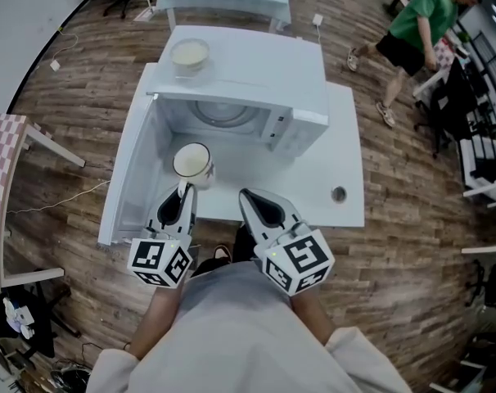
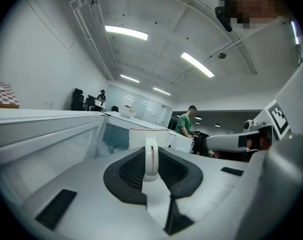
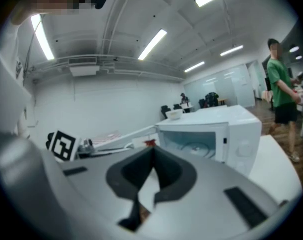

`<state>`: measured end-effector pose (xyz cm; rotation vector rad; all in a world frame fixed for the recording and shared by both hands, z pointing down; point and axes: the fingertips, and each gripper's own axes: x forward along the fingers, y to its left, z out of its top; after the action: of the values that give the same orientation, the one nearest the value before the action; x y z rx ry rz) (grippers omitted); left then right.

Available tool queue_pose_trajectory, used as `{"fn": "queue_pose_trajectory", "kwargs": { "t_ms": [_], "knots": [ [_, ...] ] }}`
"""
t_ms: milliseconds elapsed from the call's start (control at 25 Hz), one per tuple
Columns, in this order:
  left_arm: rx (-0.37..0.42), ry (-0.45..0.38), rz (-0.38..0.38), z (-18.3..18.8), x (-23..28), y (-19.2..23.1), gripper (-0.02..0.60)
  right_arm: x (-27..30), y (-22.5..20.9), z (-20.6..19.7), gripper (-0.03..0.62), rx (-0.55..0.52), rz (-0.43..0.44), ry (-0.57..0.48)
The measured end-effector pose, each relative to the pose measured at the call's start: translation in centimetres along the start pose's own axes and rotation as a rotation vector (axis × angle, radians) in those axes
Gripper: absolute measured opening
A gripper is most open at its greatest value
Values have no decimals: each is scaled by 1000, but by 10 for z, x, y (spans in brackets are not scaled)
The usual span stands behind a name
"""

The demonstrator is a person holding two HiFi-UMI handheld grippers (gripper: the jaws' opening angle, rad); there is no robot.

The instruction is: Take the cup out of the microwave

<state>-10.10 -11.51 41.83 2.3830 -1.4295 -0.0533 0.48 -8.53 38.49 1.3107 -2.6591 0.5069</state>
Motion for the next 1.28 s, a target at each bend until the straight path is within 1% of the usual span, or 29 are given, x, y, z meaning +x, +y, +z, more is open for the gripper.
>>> {"fn": "queue_pose_trajectory", "kwargs": {
  "t_ms": [200,400,640,760,960,1280],
  "knots": [
    [1,-11,-10,7,-8,-6,67,-4,1,0,21,3,21,5],
    [-2,-12,-19,12,-14,-9,66,-7,2,5,21,-31,42,16],
    [-14,-22,-30,17,-21,-18,66,-14,0,15,21,-47,78,12],
    [-10,-33,-37,21,-24,-18,66,-13,4,21,21,-56,101,-3],
    [-18,-38,-32,24,-26,-16,66,-18,16,35,21,-124,146,-45],
    [-22,-42,-34,24,-24,-17,67,-19,11,34,21,-111,152,-22]
  ]
}}
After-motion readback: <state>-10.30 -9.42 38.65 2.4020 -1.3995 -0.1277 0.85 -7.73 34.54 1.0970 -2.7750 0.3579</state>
